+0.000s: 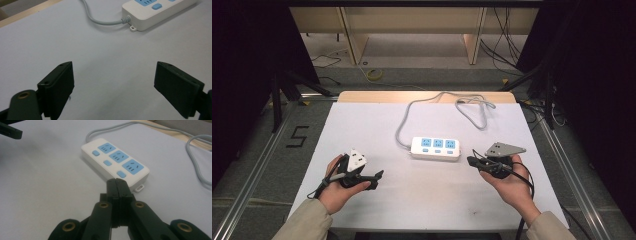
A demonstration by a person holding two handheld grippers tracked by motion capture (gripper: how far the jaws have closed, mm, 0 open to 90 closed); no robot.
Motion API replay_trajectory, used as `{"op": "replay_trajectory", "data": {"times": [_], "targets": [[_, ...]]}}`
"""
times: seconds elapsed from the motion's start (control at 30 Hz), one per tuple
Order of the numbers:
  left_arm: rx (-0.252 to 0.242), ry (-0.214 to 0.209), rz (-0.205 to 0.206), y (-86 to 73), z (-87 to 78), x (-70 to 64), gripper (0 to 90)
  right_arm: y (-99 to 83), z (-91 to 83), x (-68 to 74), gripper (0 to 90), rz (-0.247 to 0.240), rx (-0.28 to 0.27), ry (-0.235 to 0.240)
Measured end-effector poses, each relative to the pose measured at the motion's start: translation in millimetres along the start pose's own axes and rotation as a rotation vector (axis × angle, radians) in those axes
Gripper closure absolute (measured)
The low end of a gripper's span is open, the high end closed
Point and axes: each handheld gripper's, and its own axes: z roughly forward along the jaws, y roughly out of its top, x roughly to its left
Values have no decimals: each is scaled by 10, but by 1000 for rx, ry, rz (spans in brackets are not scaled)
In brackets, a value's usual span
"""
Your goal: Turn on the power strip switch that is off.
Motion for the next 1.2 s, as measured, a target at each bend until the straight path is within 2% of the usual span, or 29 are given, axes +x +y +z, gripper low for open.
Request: {"op": "replay_trajectory", "data": {"times": [1.2], "targets": [[13,-5,1,-8,3,-4,159,308,375,77,900,-26,27,36]]}}
